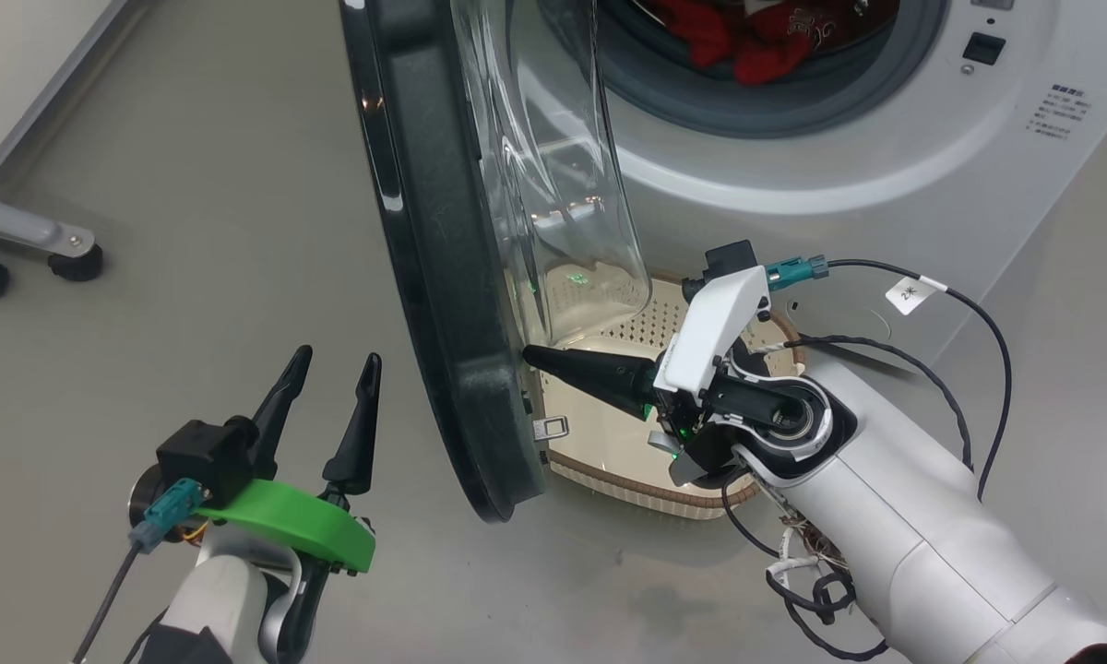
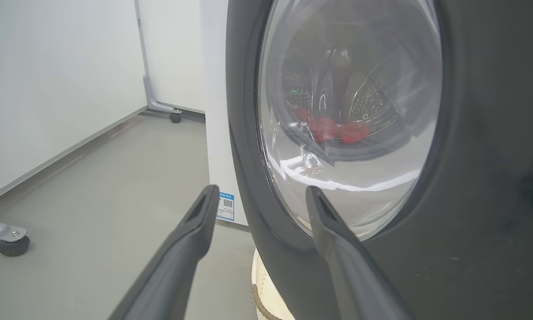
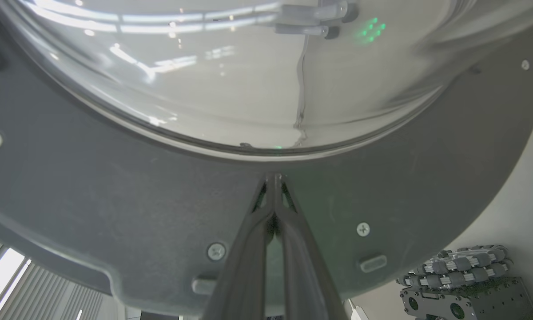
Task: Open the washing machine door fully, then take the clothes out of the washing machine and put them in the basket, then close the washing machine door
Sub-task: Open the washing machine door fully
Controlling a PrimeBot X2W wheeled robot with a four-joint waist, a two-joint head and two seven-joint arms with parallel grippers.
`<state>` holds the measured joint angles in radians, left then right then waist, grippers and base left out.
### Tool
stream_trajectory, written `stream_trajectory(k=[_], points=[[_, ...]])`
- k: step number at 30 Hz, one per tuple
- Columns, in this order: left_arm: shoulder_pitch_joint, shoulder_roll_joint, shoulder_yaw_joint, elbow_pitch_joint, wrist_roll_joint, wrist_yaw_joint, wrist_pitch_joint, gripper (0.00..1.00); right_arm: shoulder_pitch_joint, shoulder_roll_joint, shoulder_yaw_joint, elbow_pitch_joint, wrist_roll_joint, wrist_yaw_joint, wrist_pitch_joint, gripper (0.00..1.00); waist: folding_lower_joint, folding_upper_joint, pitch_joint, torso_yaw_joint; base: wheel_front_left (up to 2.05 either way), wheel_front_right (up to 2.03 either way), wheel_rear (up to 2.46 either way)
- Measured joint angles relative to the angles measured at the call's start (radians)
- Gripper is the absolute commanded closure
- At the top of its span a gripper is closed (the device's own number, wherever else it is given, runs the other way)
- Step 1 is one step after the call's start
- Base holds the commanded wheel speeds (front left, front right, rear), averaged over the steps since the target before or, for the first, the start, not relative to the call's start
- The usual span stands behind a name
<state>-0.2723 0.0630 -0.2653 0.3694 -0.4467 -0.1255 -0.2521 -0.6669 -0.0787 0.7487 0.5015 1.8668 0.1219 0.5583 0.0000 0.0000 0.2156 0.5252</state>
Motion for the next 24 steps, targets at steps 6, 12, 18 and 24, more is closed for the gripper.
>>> stream_trajectory(k=[6,12,18,24], points=[[0.027,0.012,0.034,-0.002,0.002,0.000,0.000,0.00,0.011,0.006,0.028,-0.019,0.032,0.000,-0.037,1.00,0.0000,0.0000,-0.038,0.013,0.00,0.00,0.00],[0.038,0.023,0.066,-0.009,0.002,0.000,0.000,0.00,0.026,0.011,0.003,-0.022,0.042,0.000,-0.091,1.00,0.0000,0.0000,-0.050,-0.017,0.00,0.00,0.00],[0.049,0.027,0.086,-0.016,0.003,0.000,0.000,0.00,0.057,0.011,-0.049,-0.020,0.031,0.000,-0.148,1.00,0.0000,0.0000,-0.059,-0.059,0.00,0.00,0.00],[0.054,0.028,0.099,-0.022,0.007,0.000,0.000,0.00,0.082,0.011,-0.118,-0.044,-0.006,0.000,-0.216,1.00,0.0000,0.0000,-0.066,-0.101,0.00,0.00,0.00]])
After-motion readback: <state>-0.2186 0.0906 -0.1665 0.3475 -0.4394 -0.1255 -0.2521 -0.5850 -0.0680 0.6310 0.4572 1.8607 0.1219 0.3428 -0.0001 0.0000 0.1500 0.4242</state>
